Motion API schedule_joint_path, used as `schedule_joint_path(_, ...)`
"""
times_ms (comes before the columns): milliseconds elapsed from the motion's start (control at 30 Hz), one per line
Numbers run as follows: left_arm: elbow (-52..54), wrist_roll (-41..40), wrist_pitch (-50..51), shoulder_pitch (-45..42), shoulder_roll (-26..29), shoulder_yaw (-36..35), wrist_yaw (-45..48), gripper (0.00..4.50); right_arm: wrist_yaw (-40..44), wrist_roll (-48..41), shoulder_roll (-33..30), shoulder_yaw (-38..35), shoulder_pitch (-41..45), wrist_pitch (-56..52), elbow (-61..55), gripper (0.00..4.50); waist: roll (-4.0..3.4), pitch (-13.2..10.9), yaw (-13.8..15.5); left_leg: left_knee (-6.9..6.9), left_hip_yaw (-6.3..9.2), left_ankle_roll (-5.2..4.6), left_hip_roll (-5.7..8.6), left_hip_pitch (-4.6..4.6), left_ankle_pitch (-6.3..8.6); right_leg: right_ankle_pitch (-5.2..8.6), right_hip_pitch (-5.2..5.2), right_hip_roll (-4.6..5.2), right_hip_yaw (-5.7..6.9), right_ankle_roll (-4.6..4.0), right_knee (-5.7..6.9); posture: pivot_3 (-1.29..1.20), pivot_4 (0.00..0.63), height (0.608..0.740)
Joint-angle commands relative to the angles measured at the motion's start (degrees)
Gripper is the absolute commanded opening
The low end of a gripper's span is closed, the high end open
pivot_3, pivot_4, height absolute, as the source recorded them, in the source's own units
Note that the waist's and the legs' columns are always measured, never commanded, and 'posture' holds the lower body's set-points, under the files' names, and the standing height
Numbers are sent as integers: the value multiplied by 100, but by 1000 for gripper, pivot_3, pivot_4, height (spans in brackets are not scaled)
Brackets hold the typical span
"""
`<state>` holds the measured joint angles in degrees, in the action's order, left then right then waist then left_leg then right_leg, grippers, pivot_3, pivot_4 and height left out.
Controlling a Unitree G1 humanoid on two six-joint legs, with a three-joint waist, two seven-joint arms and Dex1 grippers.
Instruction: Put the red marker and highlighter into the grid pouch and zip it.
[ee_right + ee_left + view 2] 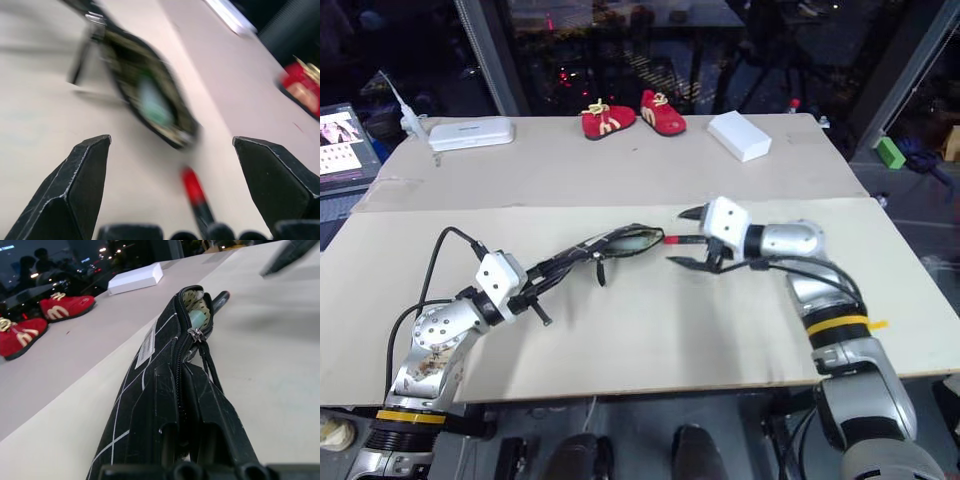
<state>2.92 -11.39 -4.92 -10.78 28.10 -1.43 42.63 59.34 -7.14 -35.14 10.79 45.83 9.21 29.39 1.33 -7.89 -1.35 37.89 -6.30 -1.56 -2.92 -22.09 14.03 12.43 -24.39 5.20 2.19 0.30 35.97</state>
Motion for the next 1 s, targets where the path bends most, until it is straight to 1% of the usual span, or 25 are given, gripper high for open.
schedule_joint_path(33, 183, -64, -81, -16, 42, -135, -64, 0, -113, 158, 196, -154, 485, 69, 957, 4361, 0, 0, -12, -2, -1, 0, -1, 8, 0, 1, 6, -2, 1, -2, 0, 0, 150, 740)
schedule_joint_path(167, 207, -63, -72, -5, 46, -149, -103, 0, -103, 449, 489, -78, 970, 334, 2034, 4361, -1, 0, -24, -2, -4, 0, 0, 2, 0, 2, 4, 0, -1, -2, 0, 0, 150, 740)
schedule_joint_path(300, 270, -46, -52, 55, 43, -179, -178, 0, -229, 984, 762, 157, 1509, 611, 3093, 4361, -4, -3, -6, -2, -4, 0, 2, -12, 0, 1, -3, 4, 1, 1, -7, 0, 150, 740)
schedule_joint_path(533, 386, -50, -30, 149, 63, -219, -257, 0, -589, 1490, 1069, 199, 2095, 648, 4065, 4361, -6, -3, -1, -2, -6, 1, 1, -12, 0, 0, -3, 5, 1, 1, -7, 0, 150, 740)
schedule_joint_path(733, 489, -45, -1, 218, 70, -256, -326, 0, -692, 1812, 1256, 207, 2288, 69, 4567, 4361, -7, -4, -1, -2, -5, 1, 0, -12, 0, 0, -3, 7, 1, 1, -6, 0, 150, 740)
schedule_joint_path(1000, 576, -46, 56, 244, 73, -255, -370, 0, -1270, 1913, 1444, -24, 2342, -969, 4827, 4361, -8, -4, -11, -2, -5, 1, -1, -11, 0, 0, -3, 10, 1, 1, -3, 0, 150, 740)
